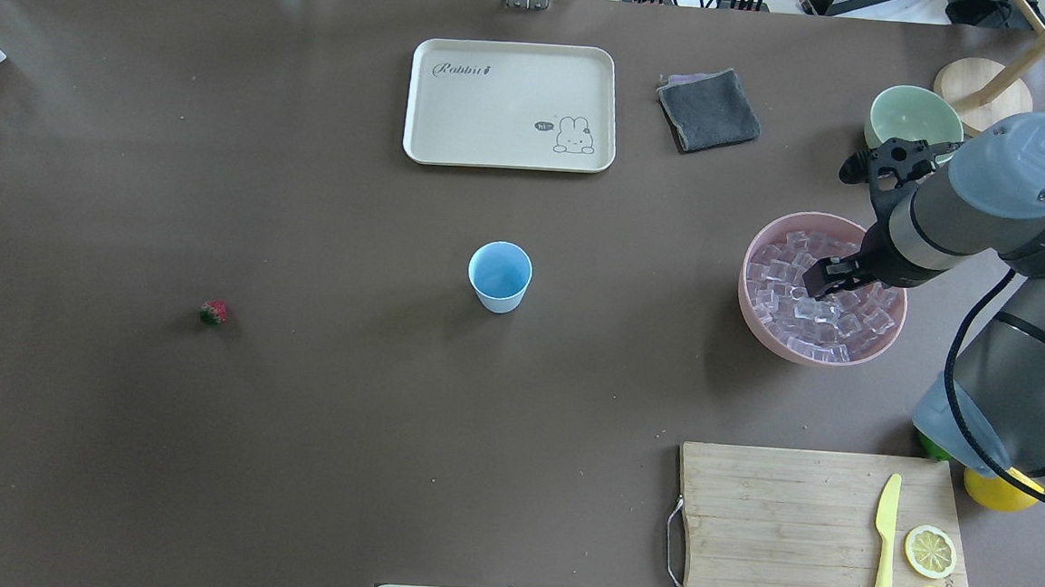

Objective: Mash ice and strawberries in cup
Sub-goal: 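Move the right gripper over the pink bowl of ice cubes, then lower the right gripper and grasp an ice cube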

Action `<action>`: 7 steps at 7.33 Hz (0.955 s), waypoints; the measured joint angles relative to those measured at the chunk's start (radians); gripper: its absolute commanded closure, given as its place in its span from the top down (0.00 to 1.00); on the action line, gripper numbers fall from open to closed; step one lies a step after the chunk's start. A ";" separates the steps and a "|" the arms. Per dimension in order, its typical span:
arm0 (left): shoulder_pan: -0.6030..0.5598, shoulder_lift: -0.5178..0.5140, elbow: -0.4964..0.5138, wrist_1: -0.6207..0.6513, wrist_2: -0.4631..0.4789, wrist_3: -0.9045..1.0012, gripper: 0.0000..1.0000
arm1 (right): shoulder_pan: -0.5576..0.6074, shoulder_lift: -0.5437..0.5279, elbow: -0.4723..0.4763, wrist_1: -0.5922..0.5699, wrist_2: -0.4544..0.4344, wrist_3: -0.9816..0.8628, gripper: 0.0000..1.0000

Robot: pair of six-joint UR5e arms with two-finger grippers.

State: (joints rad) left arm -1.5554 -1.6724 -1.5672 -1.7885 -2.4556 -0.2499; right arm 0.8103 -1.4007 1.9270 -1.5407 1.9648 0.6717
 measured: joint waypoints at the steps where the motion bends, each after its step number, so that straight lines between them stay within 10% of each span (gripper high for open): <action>1: -0.001 0.006 -0.012 0.000 -0.002 0.000 0.98 | -0.006 -0.014 0.005 -0.001 -0.008 -0.034 0.58; 7: -0.002 0.041 -0.045 -0.001 -0.017 0.000 0.98 | -0.022 0.007 -0.029 -0.004 -0.014 -0.090 0.54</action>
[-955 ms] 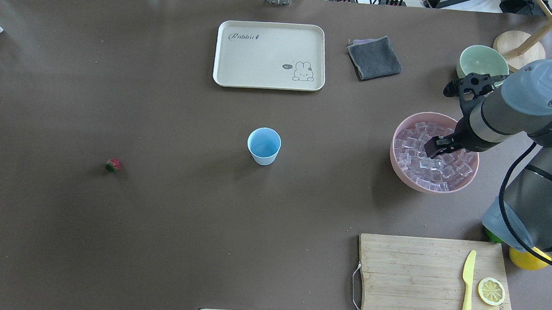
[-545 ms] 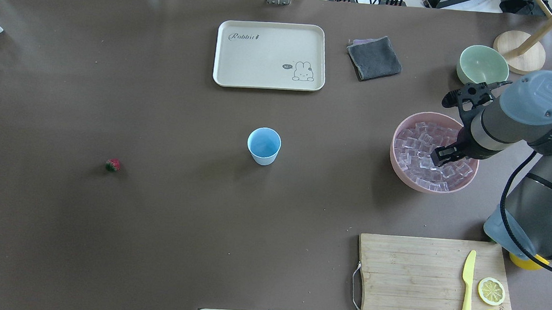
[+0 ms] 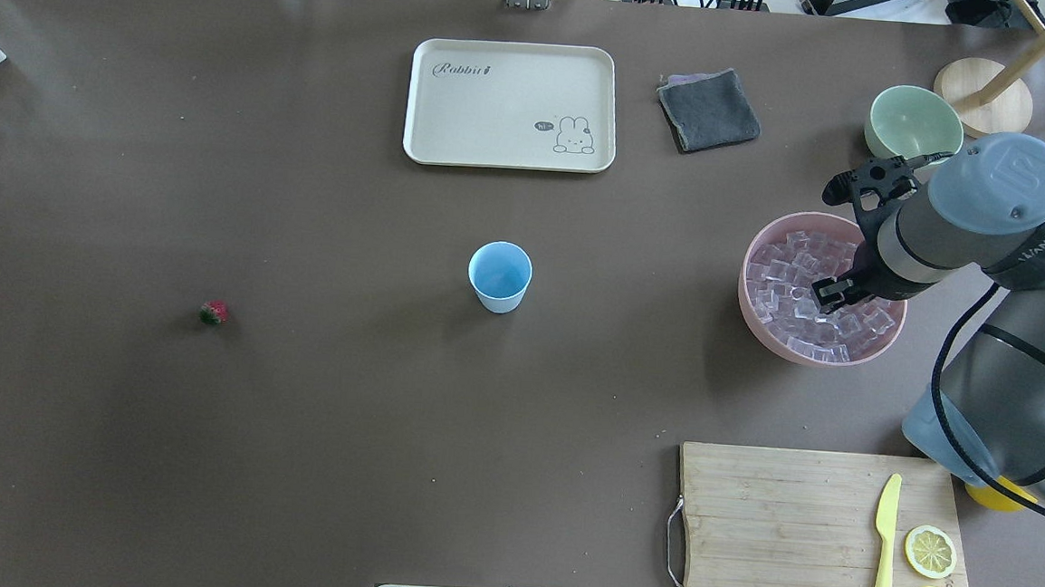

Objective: Mash ice and strawberries in cup
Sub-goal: 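Lower the right gripper and grasp an ice cube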

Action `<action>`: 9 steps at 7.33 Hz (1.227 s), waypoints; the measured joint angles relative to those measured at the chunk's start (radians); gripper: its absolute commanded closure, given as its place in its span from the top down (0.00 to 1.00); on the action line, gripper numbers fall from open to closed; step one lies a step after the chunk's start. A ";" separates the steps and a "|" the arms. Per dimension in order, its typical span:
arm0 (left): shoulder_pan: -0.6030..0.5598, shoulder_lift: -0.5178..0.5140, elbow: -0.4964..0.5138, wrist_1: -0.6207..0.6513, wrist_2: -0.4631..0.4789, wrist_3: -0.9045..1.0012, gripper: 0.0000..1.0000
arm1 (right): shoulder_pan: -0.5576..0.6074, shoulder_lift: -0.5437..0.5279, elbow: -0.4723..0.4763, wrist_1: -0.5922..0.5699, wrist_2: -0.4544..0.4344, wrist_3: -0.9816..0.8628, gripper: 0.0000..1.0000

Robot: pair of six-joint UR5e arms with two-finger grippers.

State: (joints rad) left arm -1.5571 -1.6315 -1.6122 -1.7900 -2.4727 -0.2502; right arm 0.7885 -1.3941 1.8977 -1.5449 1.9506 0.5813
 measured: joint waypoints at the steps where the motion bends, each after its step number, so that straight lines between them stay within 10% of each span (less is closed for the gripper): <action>1: 0.000 0.000 0.001 -0.001 0.000 0.001 0.98 | 0.001 -0.002 -0.006 0.000 -0.002 -0.019 0.54; 2: 0.000 0.001 0.002 -0.002 0.000 0.002 0.98 | 0.003 -0.004 -0.010 0.000 -0.004 -0.033 0.27; 3: 0.000 0.001 0.002 -0.003 0.000 0.003 0.98 | 0.007 -0.006 -0.011 0.000 -0.005 -0.041 0.21; 9: 0.000 0.001 0.005 -0.005 0.000 0.006 0.98 | 0.056 0.074 -0.013 -0.012 0.044 -0.043 0.16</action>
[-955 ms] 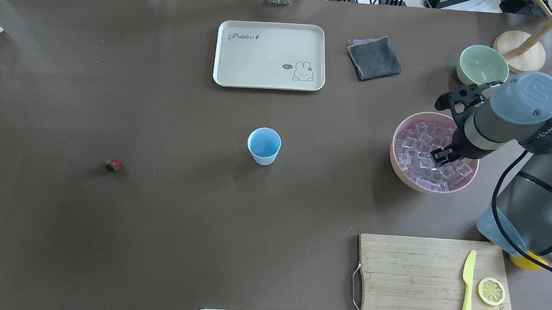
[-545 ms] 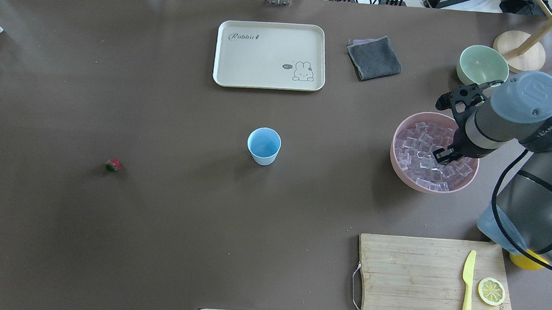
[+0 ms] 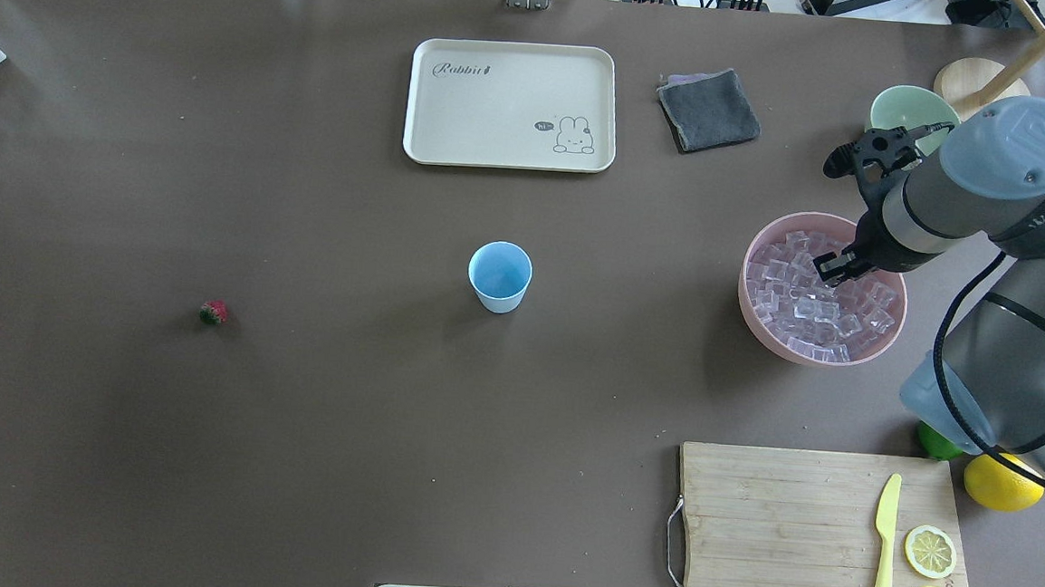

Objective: Mash ice and strawberries in cup
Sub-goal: 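Carry the ice cube with the right gripper to the blue cup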

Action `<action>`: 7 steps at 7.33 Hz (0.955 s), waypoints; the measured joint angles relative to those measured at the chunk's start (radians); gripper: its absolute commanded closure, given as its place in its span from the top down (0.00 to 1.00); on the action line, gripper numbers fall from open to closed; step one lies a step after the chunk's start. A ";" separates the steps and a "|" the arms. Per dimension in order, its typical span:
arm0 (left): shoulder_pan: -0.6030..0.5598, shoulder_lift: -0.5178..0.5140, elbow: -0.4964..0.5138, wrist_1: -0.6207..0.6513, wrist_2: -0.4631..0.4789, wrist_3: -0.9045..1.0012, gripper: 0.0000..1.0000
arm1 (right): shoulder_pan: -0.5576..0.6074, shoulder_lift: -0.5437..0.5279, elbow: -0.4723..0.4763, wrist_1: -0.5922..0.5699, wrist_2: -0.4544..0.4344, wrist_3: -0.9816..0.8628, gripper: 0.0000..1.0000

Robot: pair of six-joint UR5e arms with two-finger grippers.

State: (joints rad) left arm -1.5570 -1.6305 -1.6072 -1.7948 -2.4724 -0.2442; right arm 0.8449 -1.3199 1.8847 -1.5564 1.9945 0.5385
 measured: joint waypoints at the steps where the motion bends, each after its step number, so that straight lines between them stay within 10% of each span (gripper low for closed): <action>1: 0.000 0.000 -0.001 0.000 0.000 -0.001 0.98 | 0.004 0.073 -0.003 -0.026 0.021 0.040 0.16; 7: 0.003 -0.020 -0.003 0.005 0.000 -0.003 0.98 | -0.279 0.551 -0.272 0.061 -0.139 0.590 0.19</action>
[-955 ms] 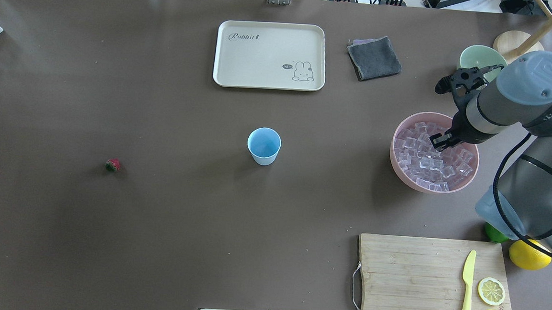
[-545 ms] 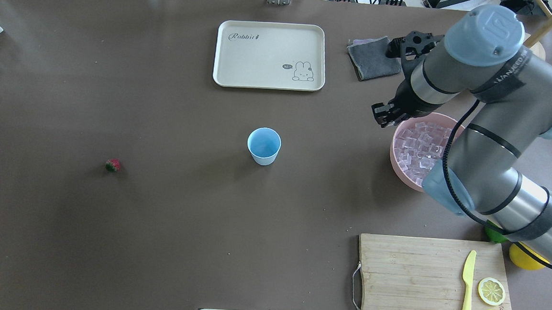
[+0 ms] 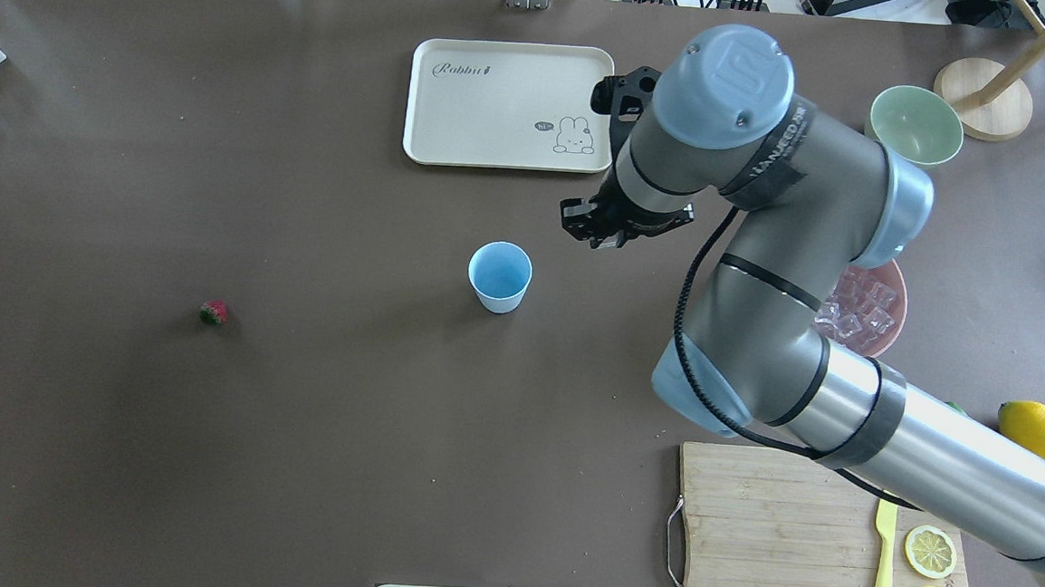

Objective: Mash ice and strawberries in cup
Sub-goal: 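Carry the ice cube with the right gripper to the blue cup, then release the ice cube into the cup and return to the bowl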

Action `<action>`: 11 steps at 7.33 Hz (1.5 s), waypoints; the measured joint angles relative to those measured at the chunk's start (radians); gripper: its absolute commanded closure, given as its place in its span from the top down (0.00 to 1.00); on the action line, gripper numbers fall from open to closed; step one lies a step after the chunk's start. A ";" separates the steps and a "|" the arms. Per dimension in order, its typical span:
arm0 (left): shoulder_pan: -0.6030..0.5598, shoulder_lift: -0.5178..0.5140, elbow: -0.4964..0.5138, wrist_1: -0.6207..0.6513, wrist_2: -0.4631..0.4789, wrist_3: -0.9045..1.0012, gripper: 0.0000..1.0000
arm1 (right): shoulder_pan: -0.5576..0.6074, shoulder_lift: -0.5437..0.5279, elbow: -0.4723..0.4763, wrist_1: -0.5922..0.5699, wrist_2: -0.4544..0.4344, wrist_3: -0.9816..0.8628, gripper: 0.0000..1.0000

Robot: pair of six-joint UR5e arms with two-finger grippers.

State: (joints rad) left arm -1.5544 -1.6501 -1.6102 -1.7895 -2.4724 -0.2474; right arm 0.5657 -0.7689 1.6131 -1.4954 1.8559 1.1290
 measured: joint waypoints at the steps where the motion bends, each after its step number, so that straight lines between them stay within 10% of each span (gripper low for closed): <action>1: 0.000 -0.001 0.000 0.001 0.000 0.000 0.98 | -0.018 0.009 -0.041 0.058 -0.014 0.019 0.39; 2: -0.001 -0.001 0.000 0.001 0.000 0.000 0.98 | -0.027 0.011 -0.060 0.086 -0.022 0.026 0.99; 5: -0.001 0.001 0.003 0.001 0.001 0.001 0.98 | -0.032 -0.008 -0.050 0.095 -0.027 0.015 1.00; 11: -0.001 0.011 0.001 -0.005 0.000 -0.001 0.98 | 0.189 -0.431 0.311 -0.122 0.082 -0.251 0.98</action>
State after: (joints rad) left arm -1.5555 -1.6391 -1.6097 -1.7946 -2.4727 -0.2481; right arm 0.7551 -1.1994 1.9241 -1.6171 1.9383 0.8776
